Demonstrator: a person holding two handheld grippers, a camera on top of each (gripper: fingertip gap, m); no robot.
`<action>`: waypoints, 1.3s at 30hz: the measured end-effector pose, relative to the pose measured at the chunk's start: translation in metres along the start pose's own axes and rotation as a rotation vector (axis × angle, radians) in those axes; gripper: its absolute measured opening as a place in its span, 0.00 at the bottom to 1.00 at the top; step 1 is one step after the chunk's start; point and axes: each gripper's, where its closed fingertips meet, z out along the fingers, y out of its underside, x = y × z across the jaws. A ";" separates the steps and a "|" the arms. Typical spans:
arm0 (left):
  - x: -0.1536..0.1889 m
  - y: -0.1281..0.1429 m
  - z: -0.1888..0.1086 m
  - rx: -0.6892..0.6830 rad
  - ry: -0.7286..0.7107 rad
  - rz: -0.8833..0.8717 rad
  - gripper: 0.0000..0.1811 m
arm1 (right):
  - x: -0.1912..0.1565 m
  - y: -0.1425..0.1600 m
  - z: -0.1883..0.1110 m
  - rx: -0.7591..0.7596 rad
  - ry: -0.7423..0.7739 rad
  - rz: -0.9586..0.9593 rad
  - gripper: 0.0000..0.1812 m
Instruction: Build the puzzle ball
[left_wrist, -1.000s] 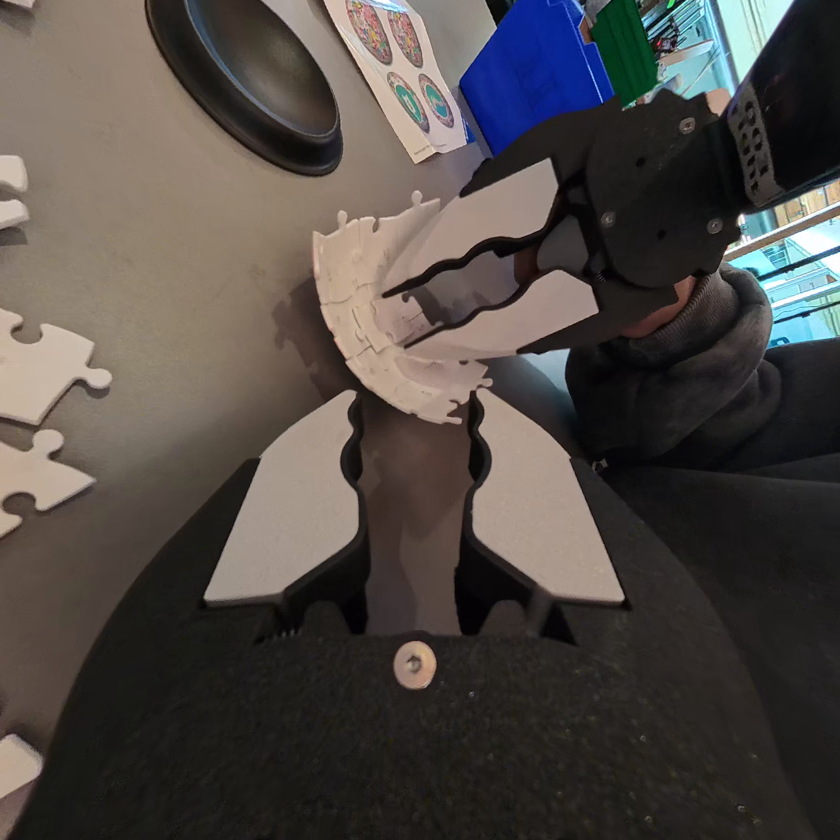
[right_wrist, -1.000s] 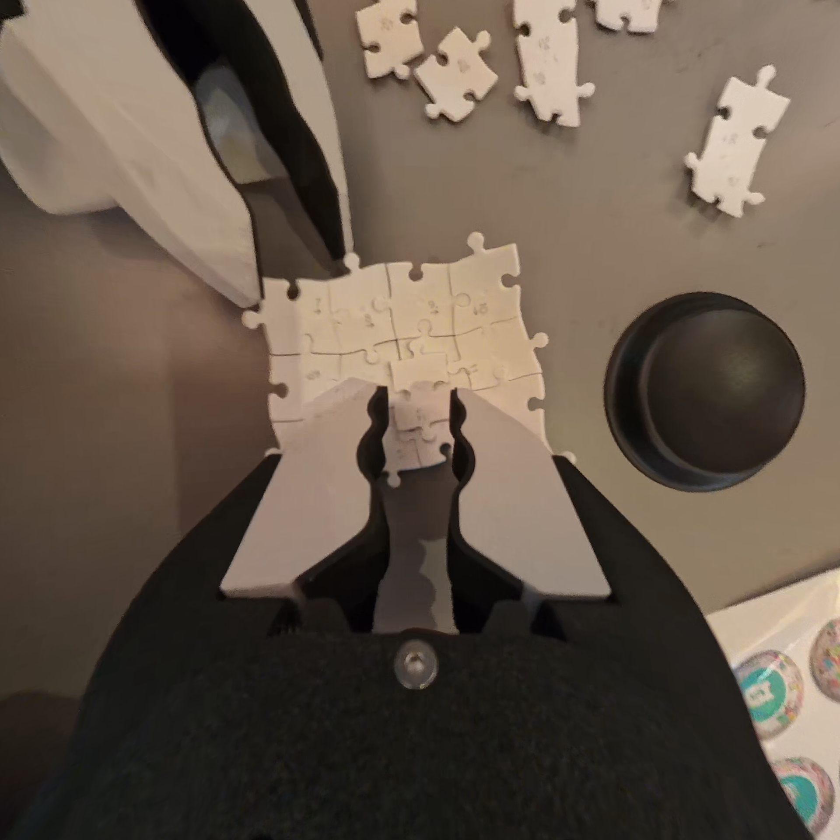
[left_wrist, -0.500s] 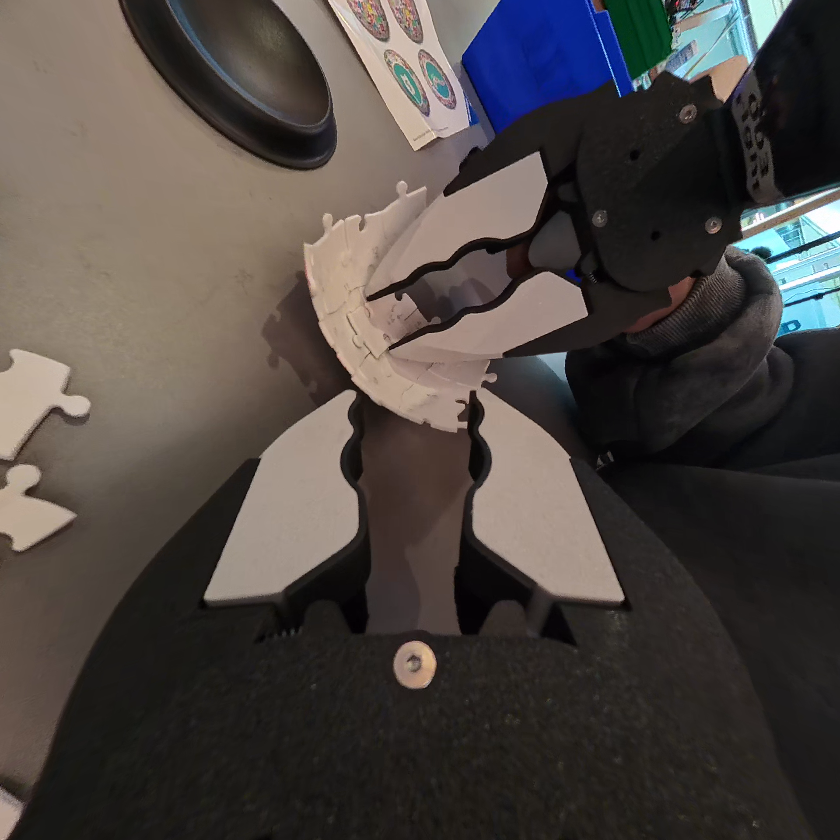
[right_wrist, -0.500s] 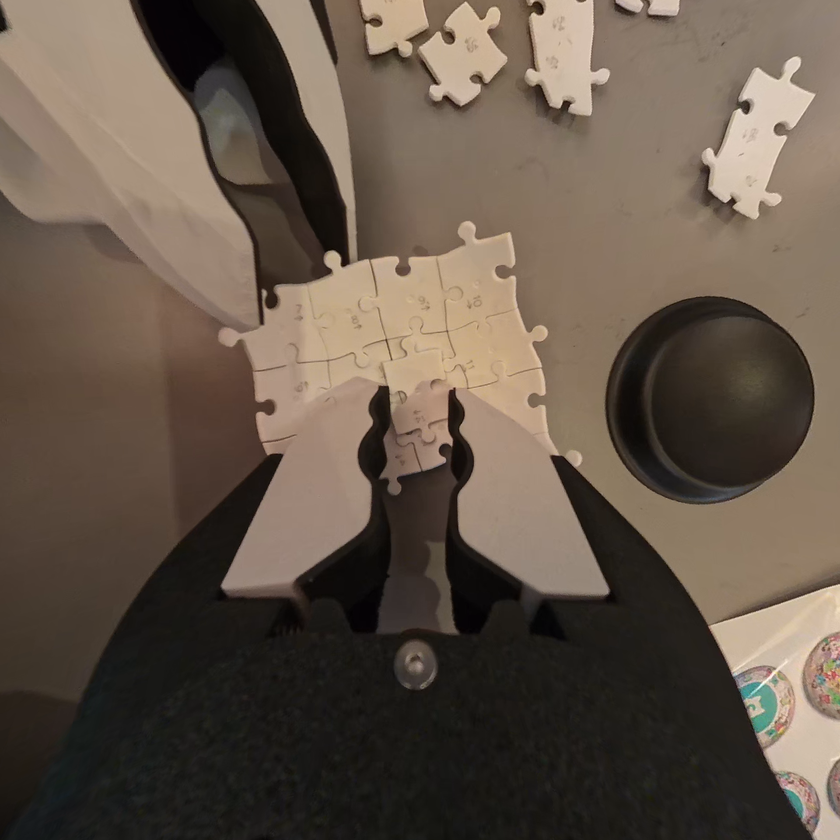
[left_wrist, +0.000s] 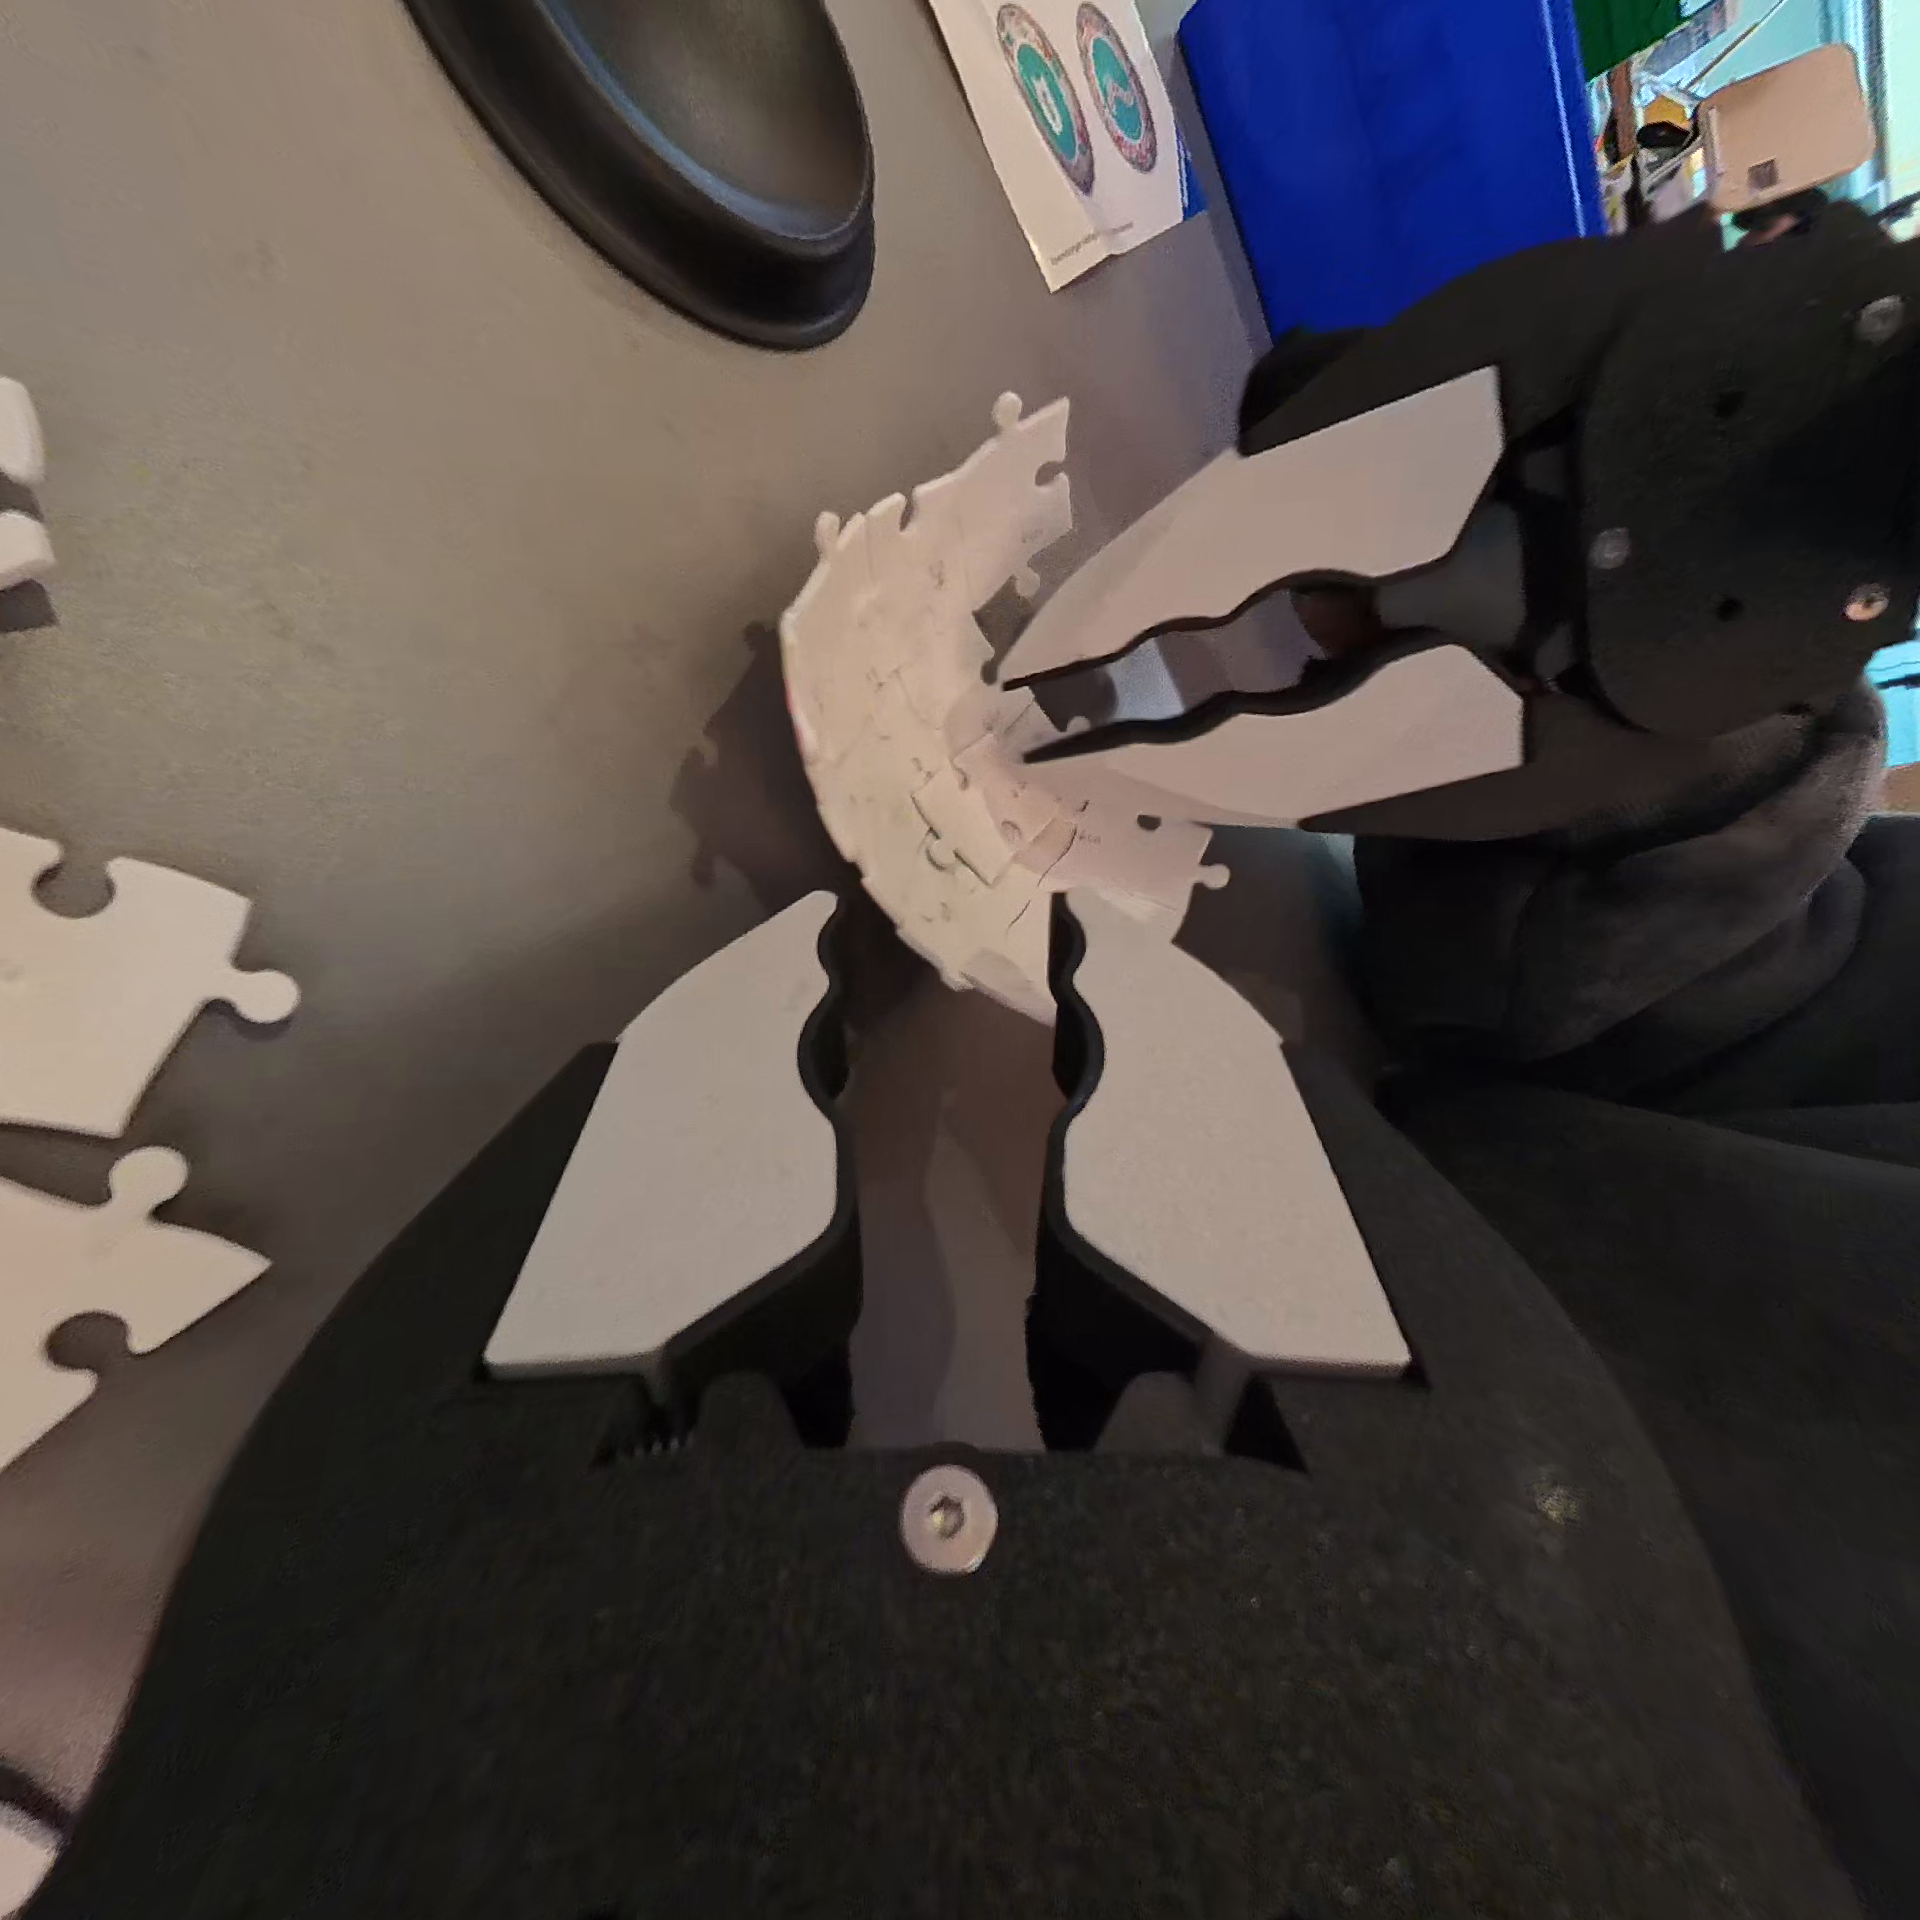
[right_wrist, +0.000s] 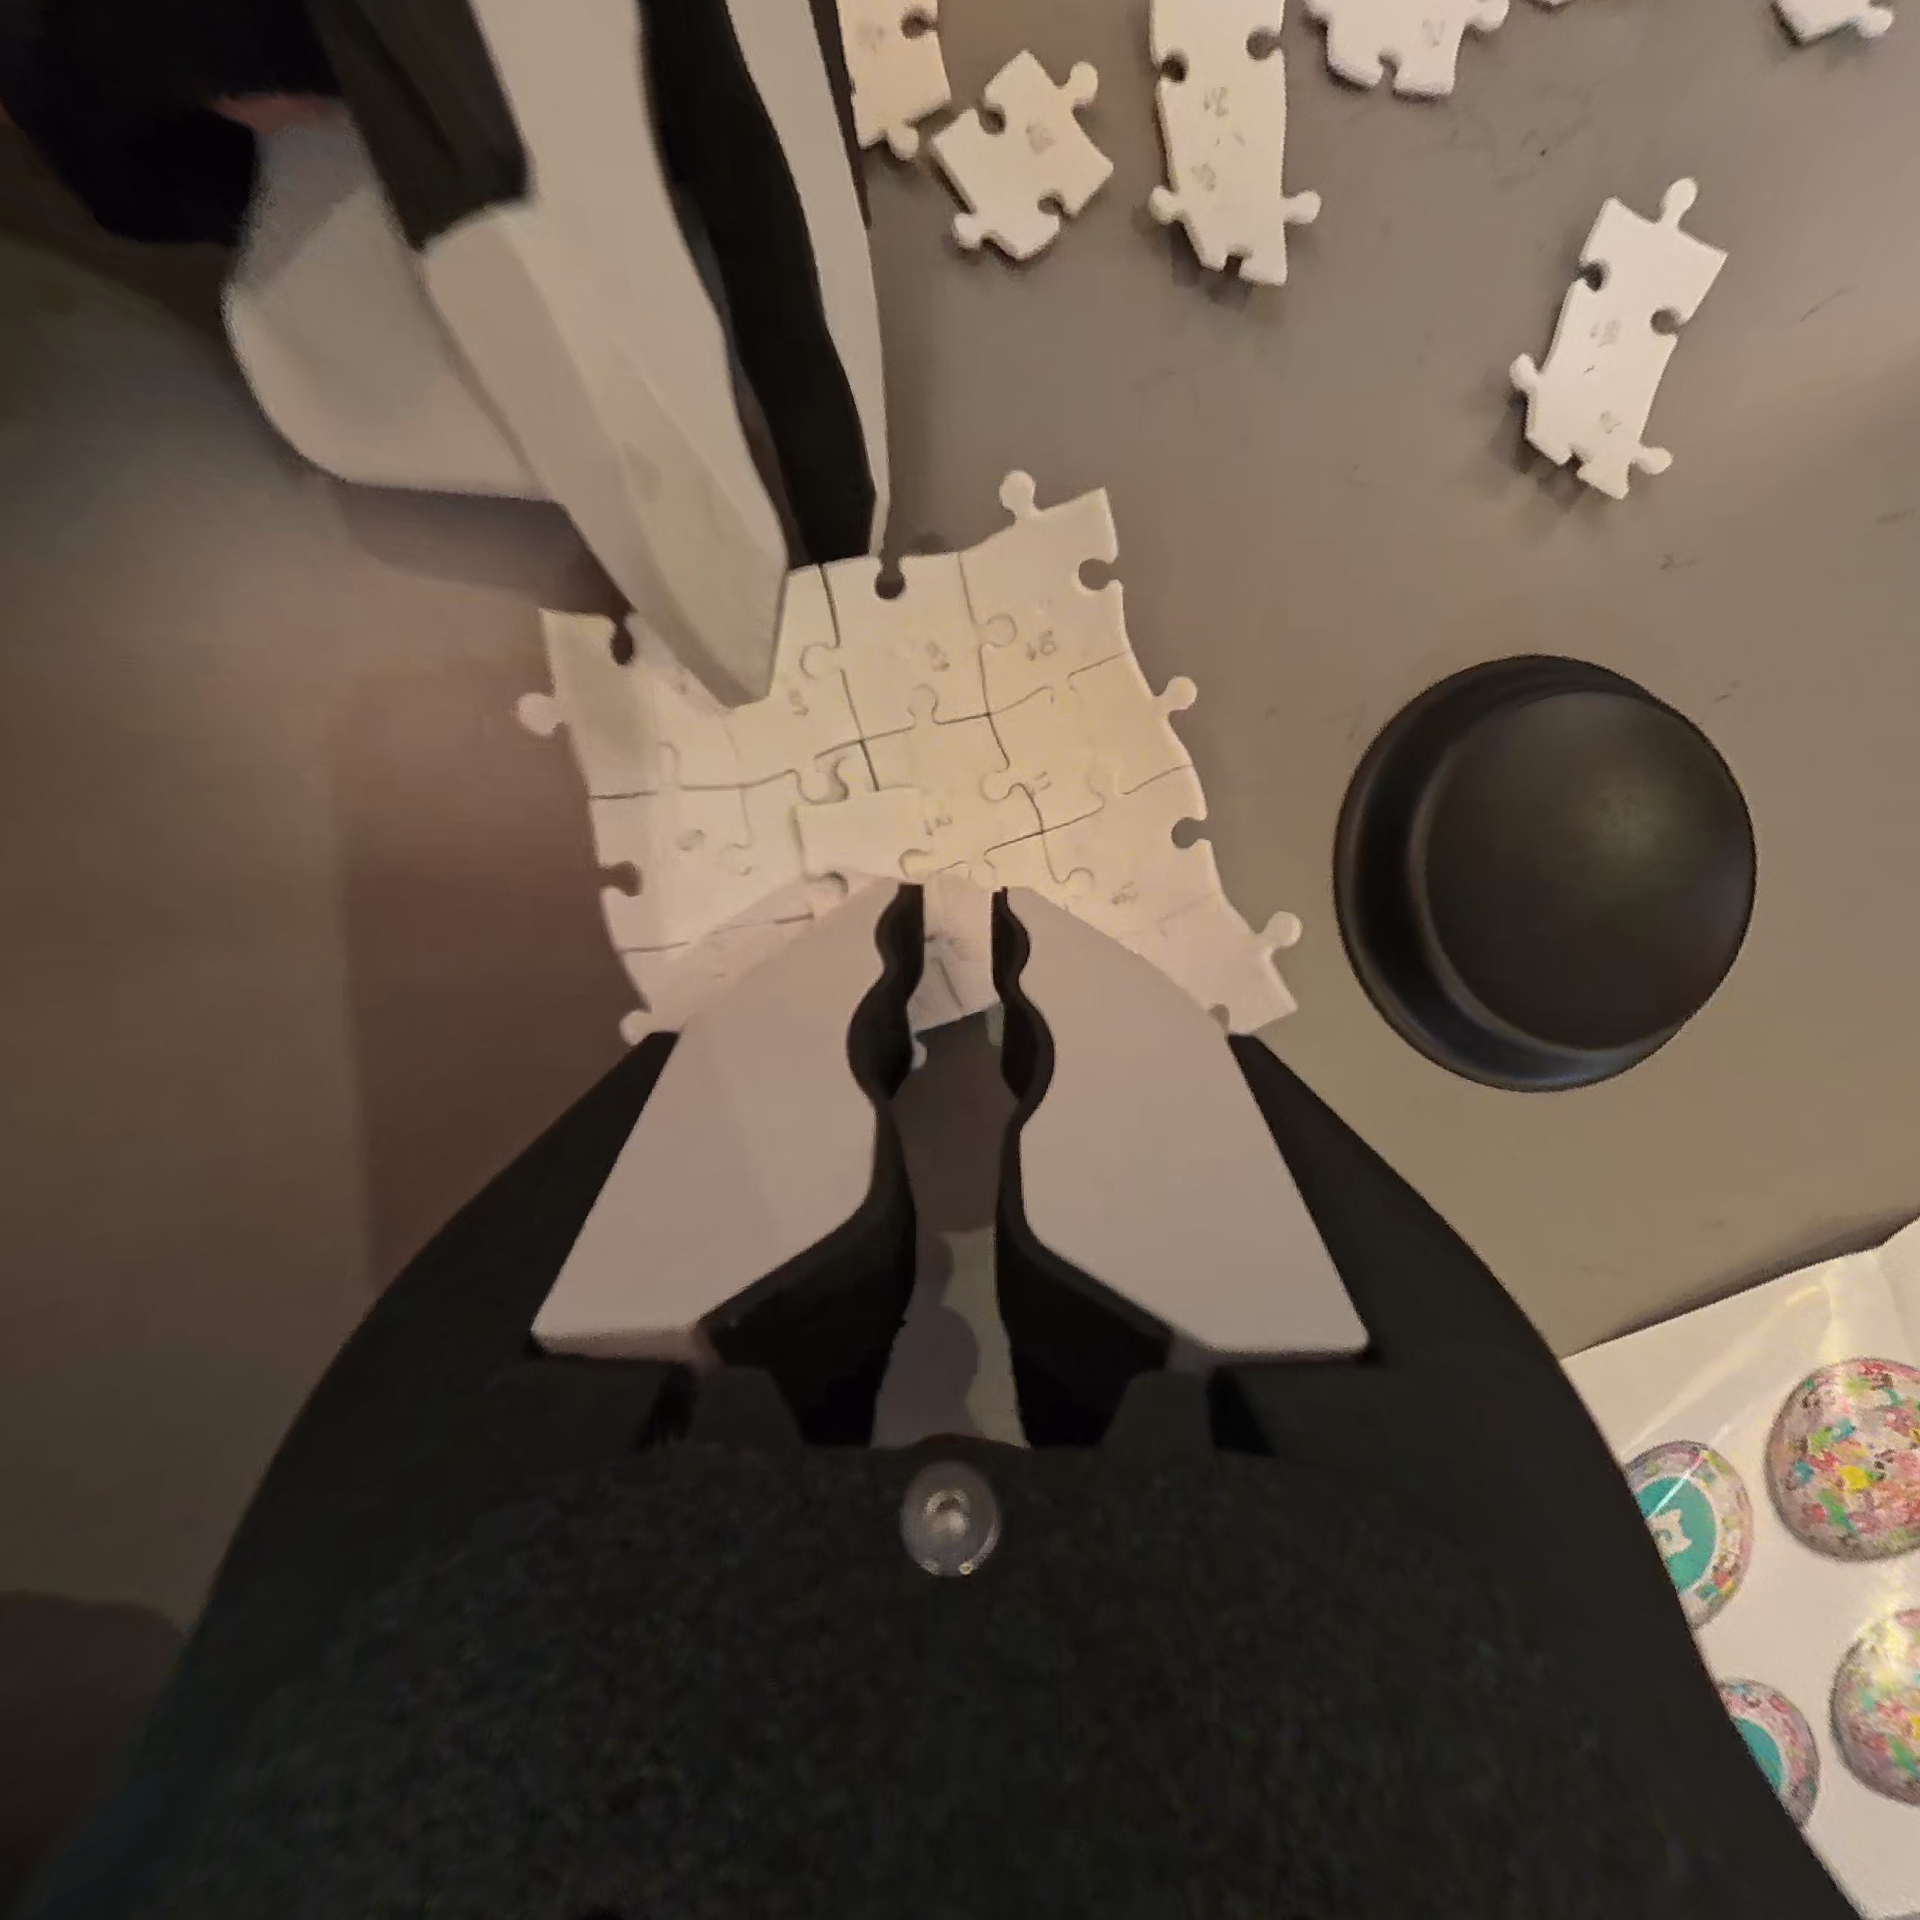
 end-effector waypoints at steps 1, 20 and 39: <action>-0.001 0.000 0.001 -0.004 -0.002 -0.002 0.19 | -0.002 -0.002 -0.002 0.020 -0.007 -0.004 0.08; -0.001 -0.001 -0.007 -0.099 -0.125 -0.029 0.02 | -0.022 -0.009 -0.006 0.041 -0.036 -0.143 0.15; -0.005 -0.002 -0.030 -0.091 -0.327 -0.016 0.01 | -0.035 -0.011 0.000 0.067 0.038 -0.188 0.10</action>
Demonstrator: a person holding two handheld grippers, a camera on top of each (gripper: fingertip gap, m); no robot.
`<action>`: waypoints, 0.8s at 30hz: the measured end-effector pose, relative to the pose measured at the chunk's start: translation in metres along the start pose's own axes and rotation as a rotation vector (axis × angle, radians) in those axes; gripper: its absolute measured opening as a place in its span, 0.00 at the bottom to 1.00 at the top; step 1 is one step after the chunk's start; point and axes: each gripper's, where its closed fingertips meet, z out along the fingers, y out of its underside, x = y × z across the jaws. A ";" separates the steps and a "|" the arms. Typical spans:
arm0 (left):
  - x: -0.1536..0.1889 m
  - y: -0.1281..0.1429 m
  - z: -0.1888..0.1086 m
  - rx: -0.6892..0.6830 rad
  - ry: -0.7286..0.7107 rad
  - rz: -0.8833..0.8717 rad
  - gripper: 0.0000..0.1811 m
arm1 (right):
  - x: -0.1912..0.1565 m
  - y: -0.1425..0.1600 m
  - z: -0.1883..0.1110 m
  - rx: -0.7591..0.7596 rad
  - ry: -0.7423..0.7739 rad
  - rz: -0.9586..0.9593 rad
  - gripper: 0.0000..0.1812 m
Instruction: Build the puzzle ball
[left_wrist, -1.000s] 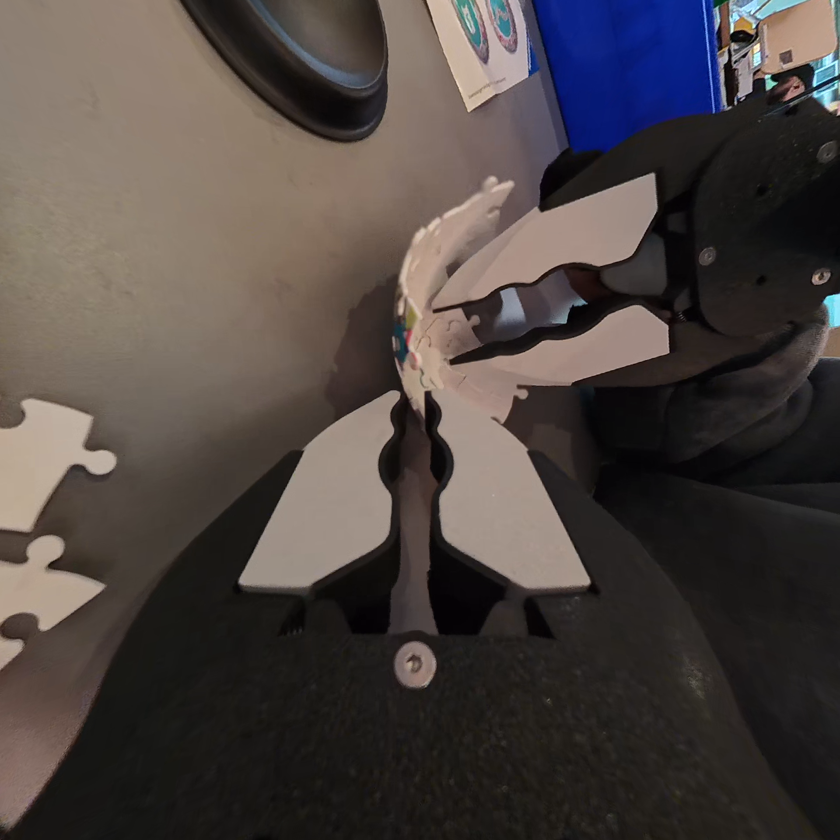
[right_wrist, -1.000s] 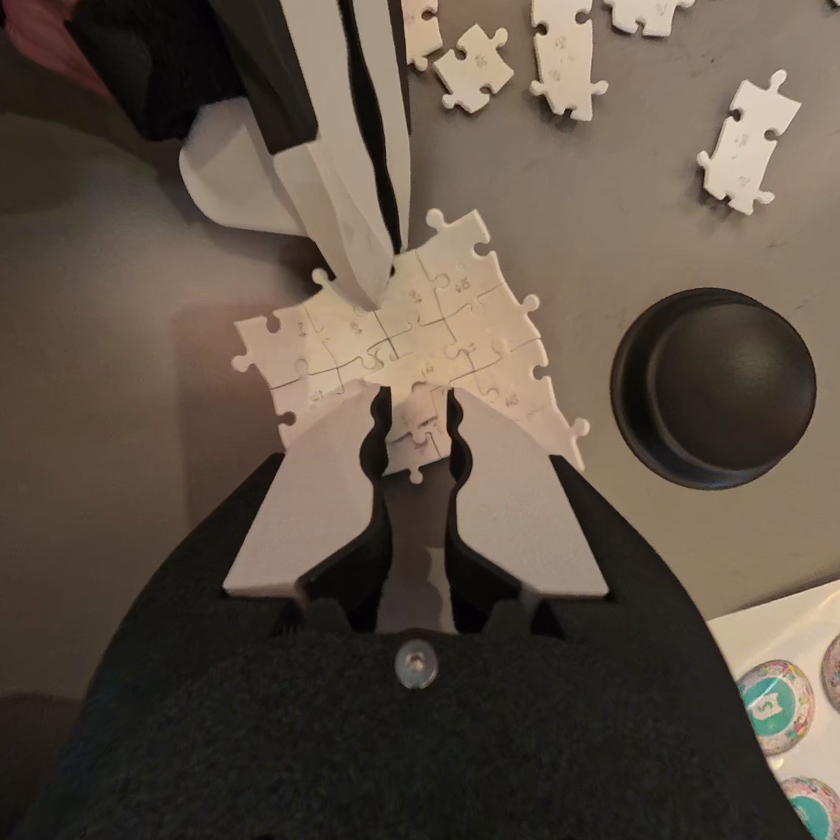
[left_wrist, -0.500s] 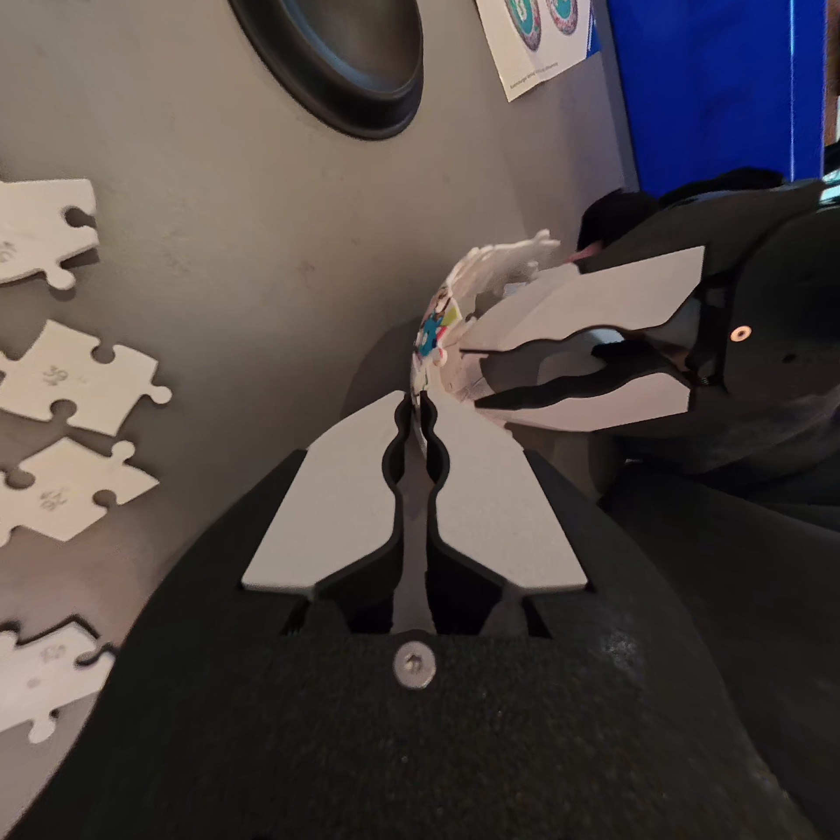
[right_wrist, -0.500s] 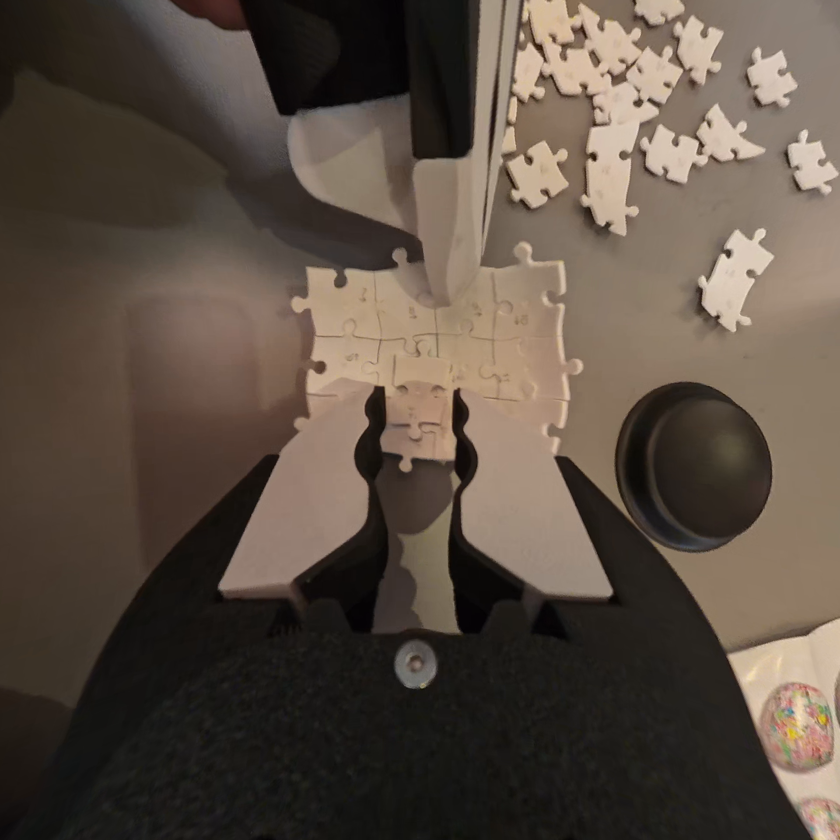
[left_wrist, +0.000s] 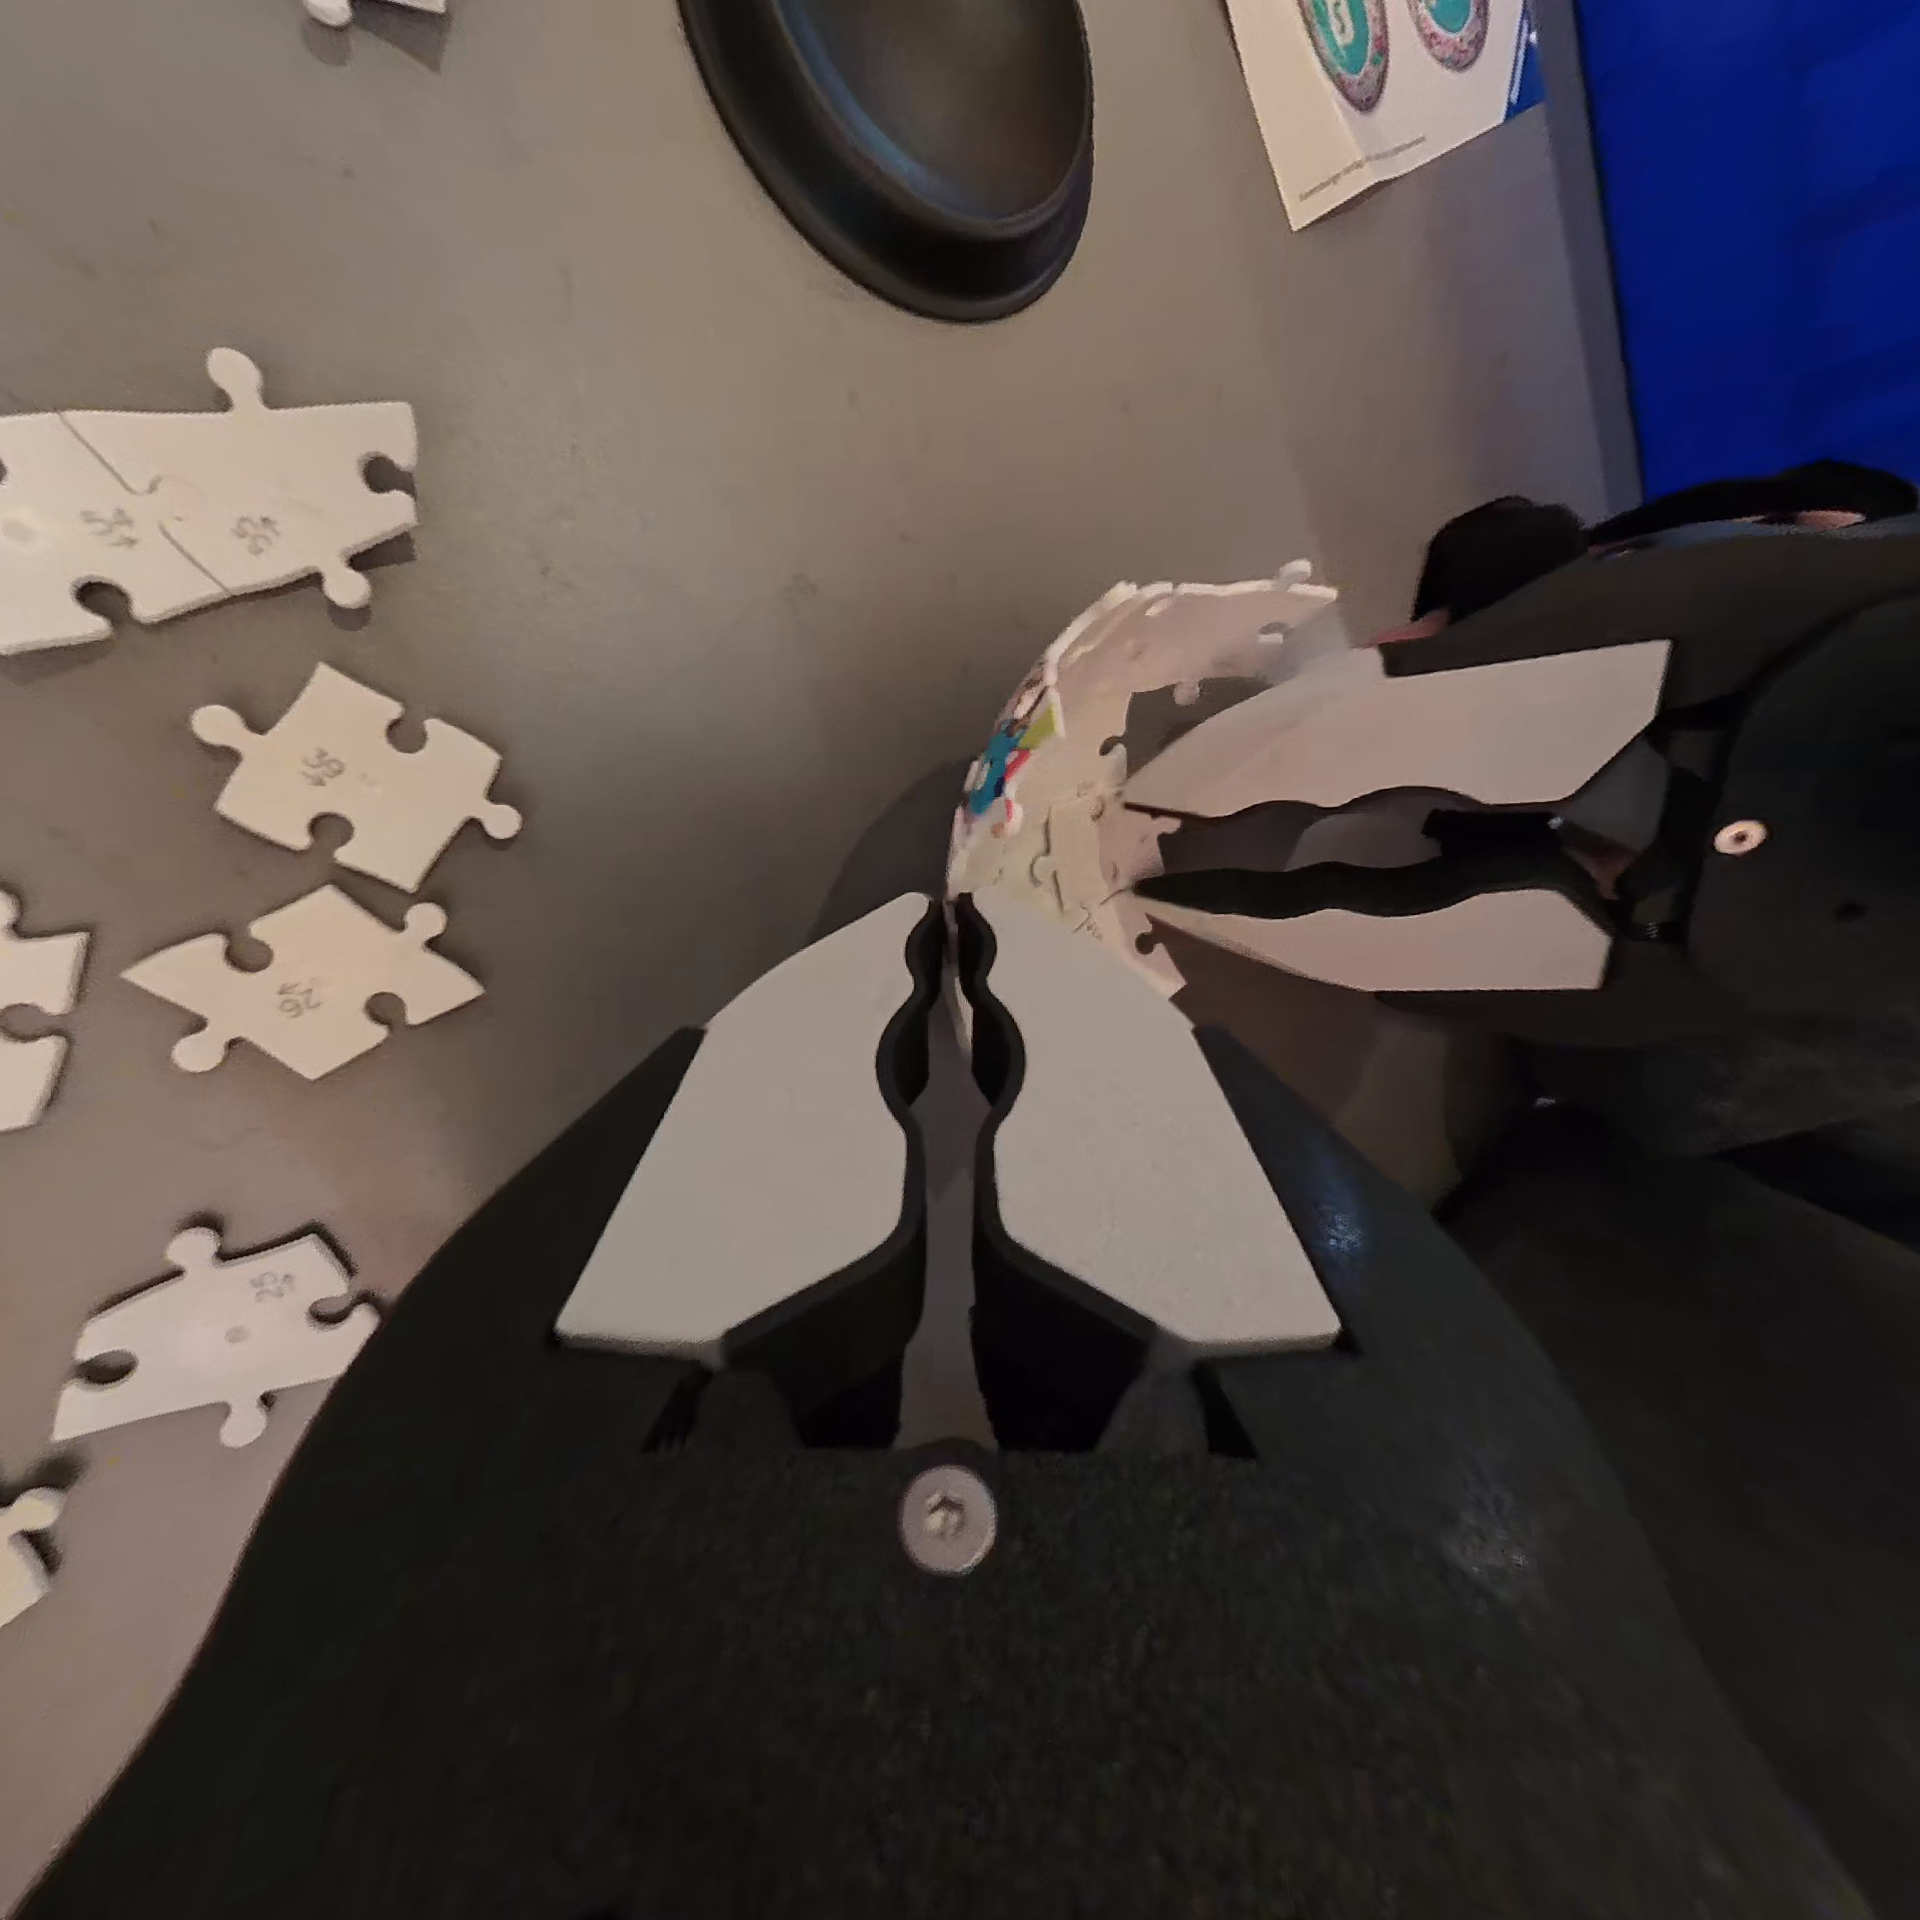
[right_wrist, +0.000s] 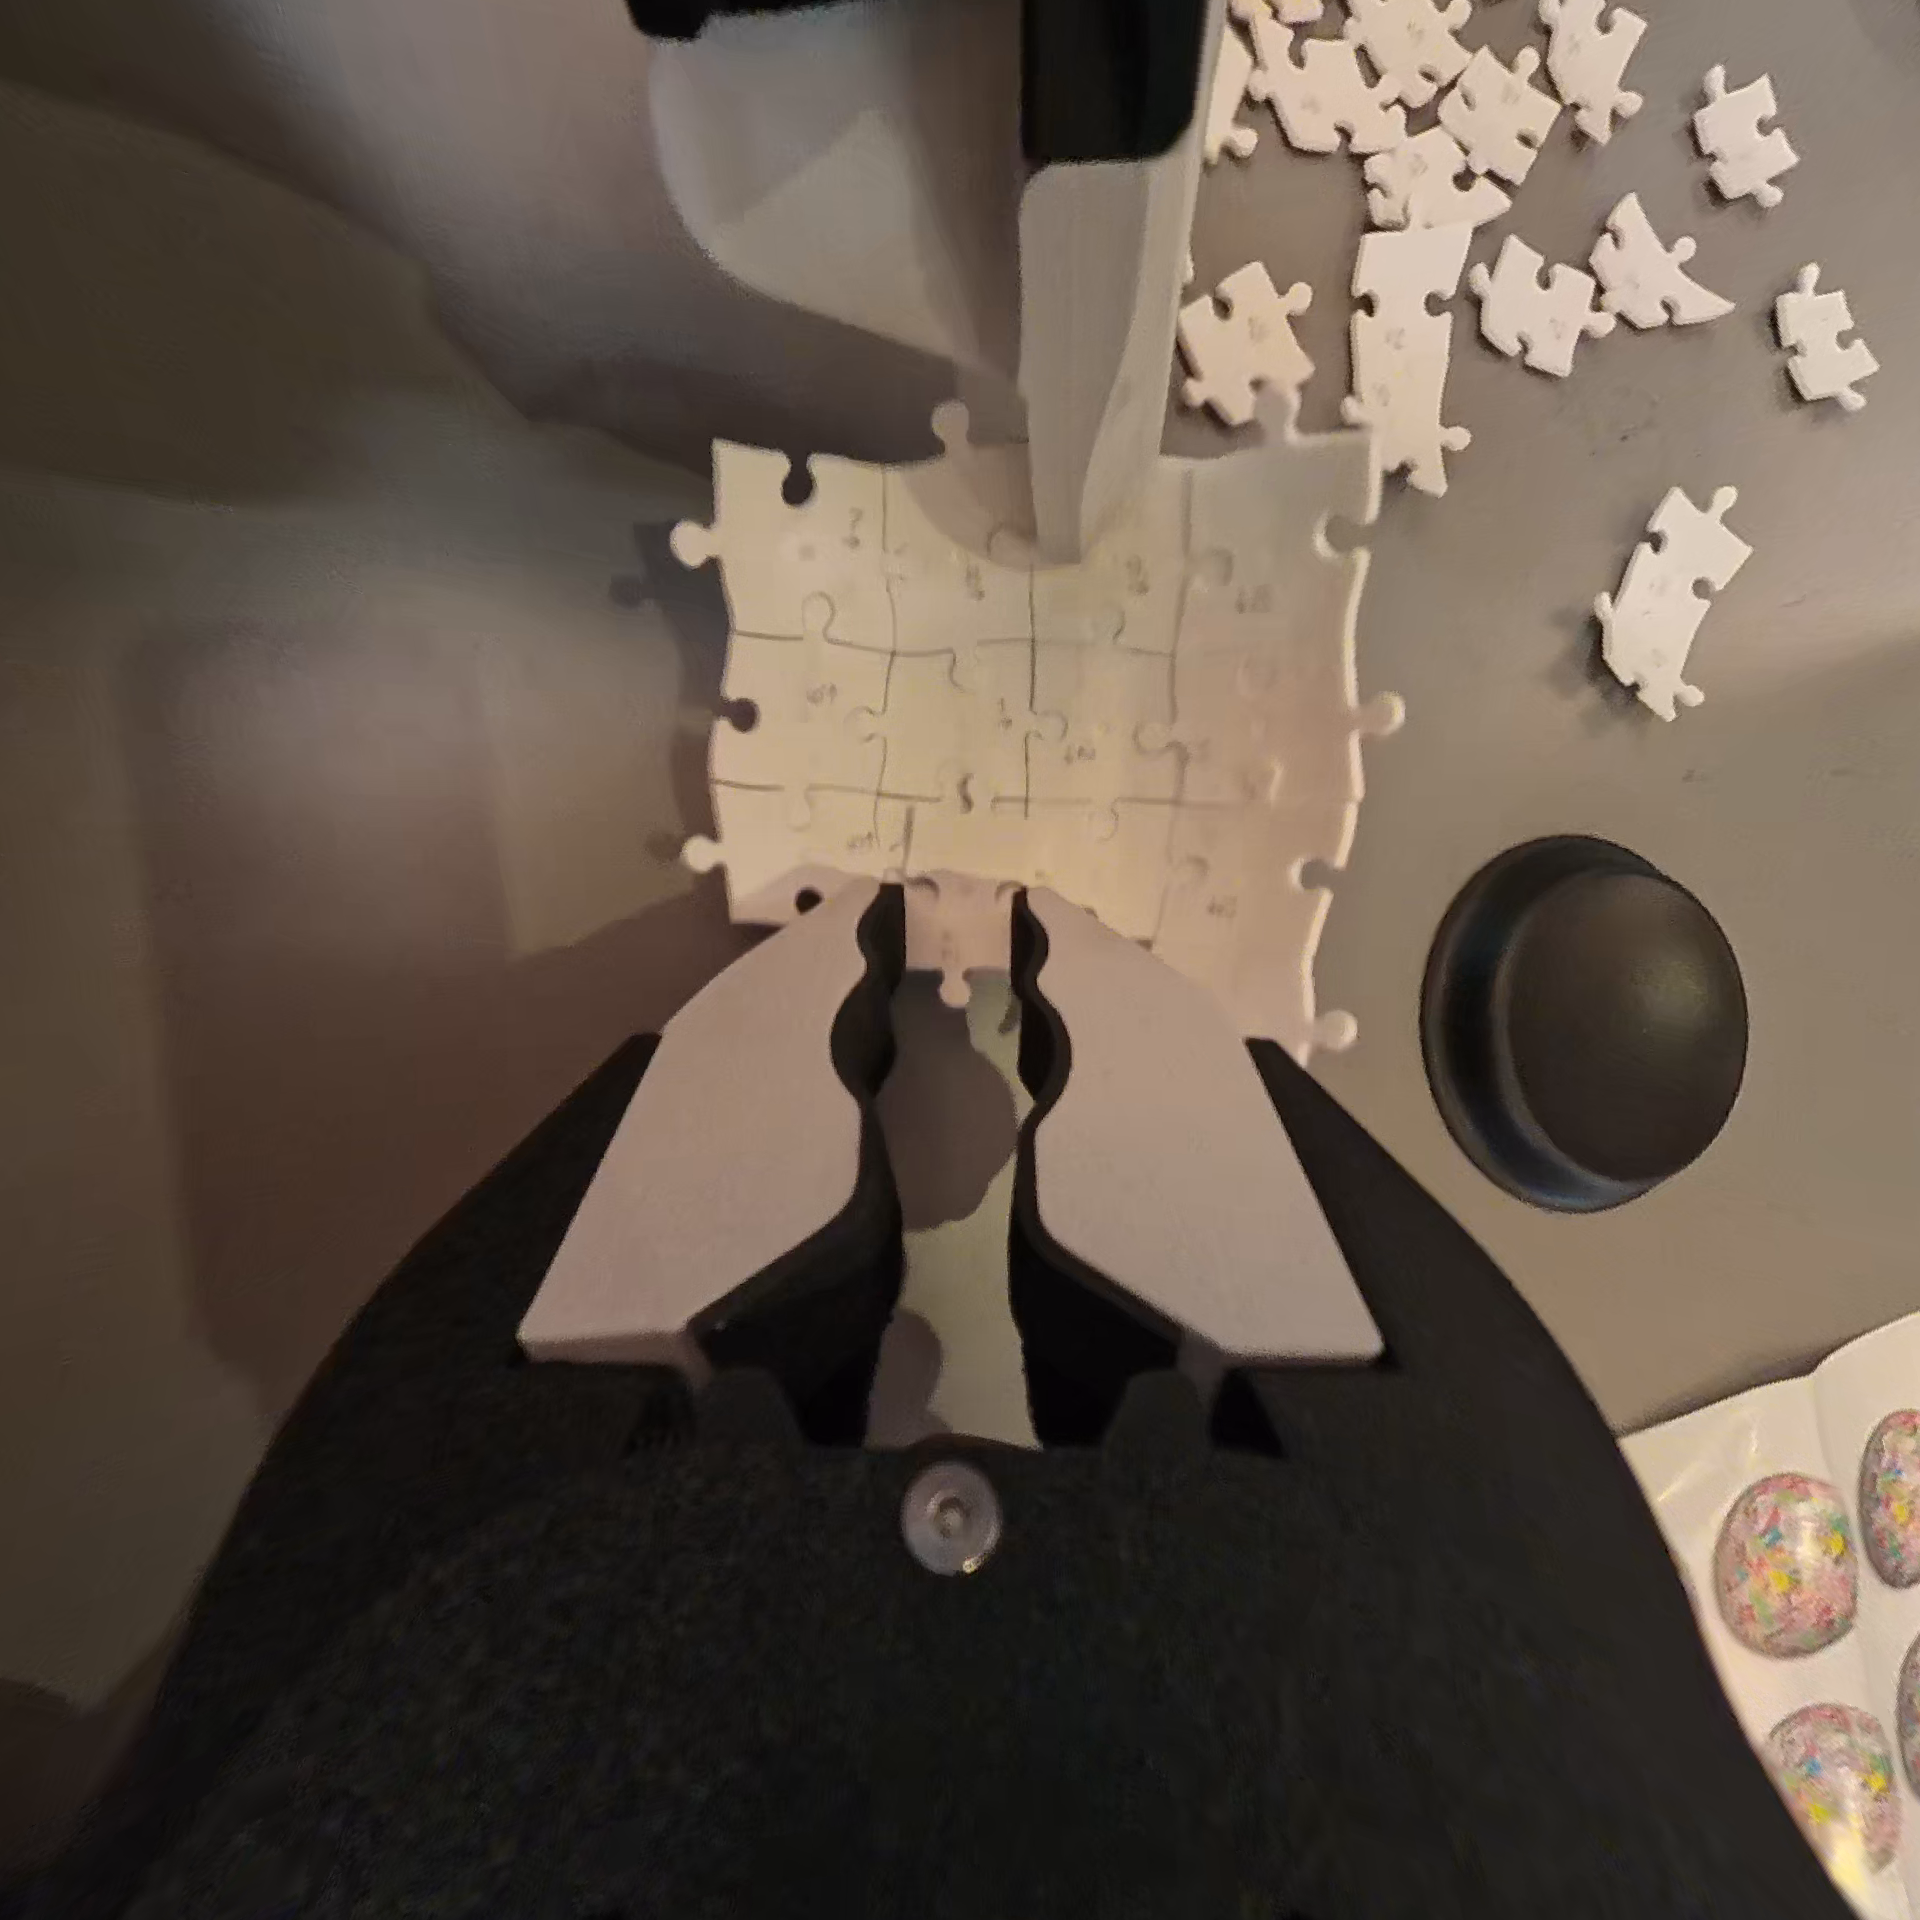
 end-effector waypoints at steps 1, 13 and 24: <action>-0.002 0.000 -0.001 -0.003 -0.017 0.005 0.01 | 0.000 0.001 -0.002 0.003 -0.002 0.012 0.10; -0.013 0.006 -0.013 -0.059 -0.156 0.040 0.01 | -0.008 -0.005 0.005 0.043 0.045 0.105 0.14; -0.011 0.005 -0.017 -0.075 -0.207 0.063 0.01 | -0.007 0.000 0.016 0.031 0.023 0.127 0.03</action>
